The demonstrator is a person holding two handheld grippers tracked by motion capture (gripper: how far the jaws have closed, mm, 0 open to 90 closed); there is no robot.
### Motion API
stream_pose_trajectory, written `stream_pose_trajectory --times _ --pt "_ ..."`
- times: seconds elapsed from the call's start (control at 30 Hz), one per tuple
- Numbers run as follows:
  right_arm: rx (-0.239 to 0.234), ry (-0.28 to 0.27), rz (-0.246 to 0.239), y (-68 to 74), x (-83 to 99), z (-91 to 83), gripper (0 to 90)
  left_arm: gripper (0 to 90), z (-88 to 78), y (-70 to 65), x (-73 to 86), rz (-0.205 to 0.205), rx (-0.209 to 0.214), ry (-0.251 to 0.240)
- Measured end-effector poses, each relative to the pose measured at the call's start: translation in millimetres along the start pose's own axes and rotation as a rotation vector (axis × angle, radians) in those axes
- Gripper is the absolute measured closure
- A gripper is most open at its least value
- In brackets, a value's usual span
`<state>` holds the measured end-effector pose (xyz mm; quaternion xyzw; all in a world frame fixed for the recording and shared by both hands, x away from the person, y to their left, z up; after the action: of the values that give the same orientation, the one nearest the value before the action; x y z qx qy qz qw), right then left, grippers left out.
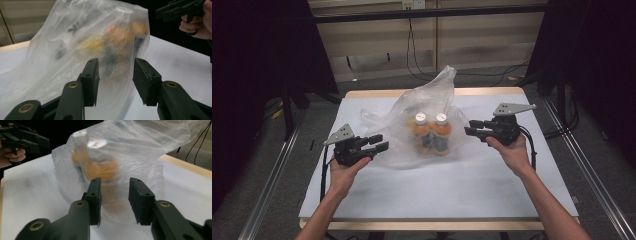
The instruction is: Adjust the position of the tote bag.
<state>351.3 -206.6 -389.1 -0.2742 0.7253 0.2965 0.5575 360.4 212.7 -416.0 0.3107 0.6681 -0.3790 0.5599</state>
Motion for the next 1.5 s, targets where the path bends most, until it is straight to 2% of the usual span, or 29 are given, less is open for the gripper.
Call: stream_pose_trajectory --times 0.1,0.13,0.27,0.33,0.4,0.43,0.53,0.6,0.73,0.83,0.9,0.97,1.07,1.2,1.27,1.3,1.33,1.5 --pt "0.002 0.004 -0.007 -6.8 -8.0 10.2 65.5 58.3 8.3 3.2 -7.8 0.016 -0.013 -0.006" --pt "0.006 0.004 -0.005 -8.4 -9.9 12.6 65.6 58.3 11.7 4.0 -9.9 0.004 0.004 -0.019" --pt "0.013 0.006 -0.005 -19.9 -20.4 27.0 65.6 60.8 24.1 7.9 -17.9 0.002 0.023 -0.034" --pt "0.016 0.014 -0.013 -24.0 -24.2 33.8 66.0 61.9 28.9 9.0 -19.8 -0.005 0.036 -0.050" --pt "0.016 0.029 -0.020 -28.1 -27.2 41.3 68.0 63.0 33.3 9.3 -20.4 0.006 0.049 -0.048" --pt "0.021 0.042 -0.037 -30.5 -28.6 45.4 70.2 63.5 34.3 9.1 -20.1 0.008 0.047 -0.046" --pt "0.022 0.054 -0.036 -37.1 -30.0 53.5 70.4 62.1 35.6 9.2 -18.3 0.008 0.046 -0.041" --pt "0.038 0.063 -0.037 -42.6 -30.4 58.8 68.3 60.6 34.8 9.5 -17.8 0.005 0.046 -0.040" --pt "0.054 0.075 -0.014 -56.3 -27.6 69.4 62.3 54.2 35.0 12.2 -14.5 0.029 0.033 -0.012" --pt "0.066 0.091 -0.007 -63.9 -26.5 78.7 58.0 45.9 36.0 13.3 -10.0 0.051 0.034 0.023" --pt "0.047 0.092 0.010 -67.2 -26.4 85.0 53.6 39.4 37.7 14.5 -7.3 0.050 0.029 0.043" --pt "0.038 0.089 0.014 -66.8 -26.5 90.2 50.8 34.1 39.6 14.3 -6.9 0.047 0.039 0.041" --pt "0.008 0.076 0.006 -58.9 -30.1 94.1 50.8 33.2 44.7 9.4 -10.2 0.064 0.056 0.045" --pt "-0.008 0.059 -0.003 -49.8 -37.6 93.4 52.3 35.5 51.9 4.9 -14.6 0.066 0.055 0.038" --pt "-0.039 0.013 0.014 -41.5 -47.1 88.5 53.6 36.4 57.3 2.8 -16.2 0.061 0.065 0.028" --pt "-0.056 0.008 0.012 -37.1 -50.4 86.6 53.6 38.1 63.8 0.5 -17.1 0.066 0.081 0.029" --pt "-0.072 0.009 0.013 -33.8 -51.8 86.3 53.6 38.7 67.1 -0.7 -17.3 0.073 0.078 0.042" --pt "-0.148 0.013 0.001 -10.6 -56.5 88.2 51.2 48.5 78.3 -4.4 -15.5 0.074 0.094 0.042"
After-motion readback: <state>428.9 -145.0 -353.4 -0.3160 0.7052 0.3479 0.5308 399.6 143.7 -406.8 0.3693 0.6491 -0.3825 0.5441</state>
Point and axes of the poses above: each handheld gripper's, and its own axes: z roughly forward along the jaws, x roughly out of its underside, y roughly to its left, the point moved 2 cm from there along z, roughly forward along the jaws, and after that the axes turned 13 degrees about -y, right-handed, at the moved point
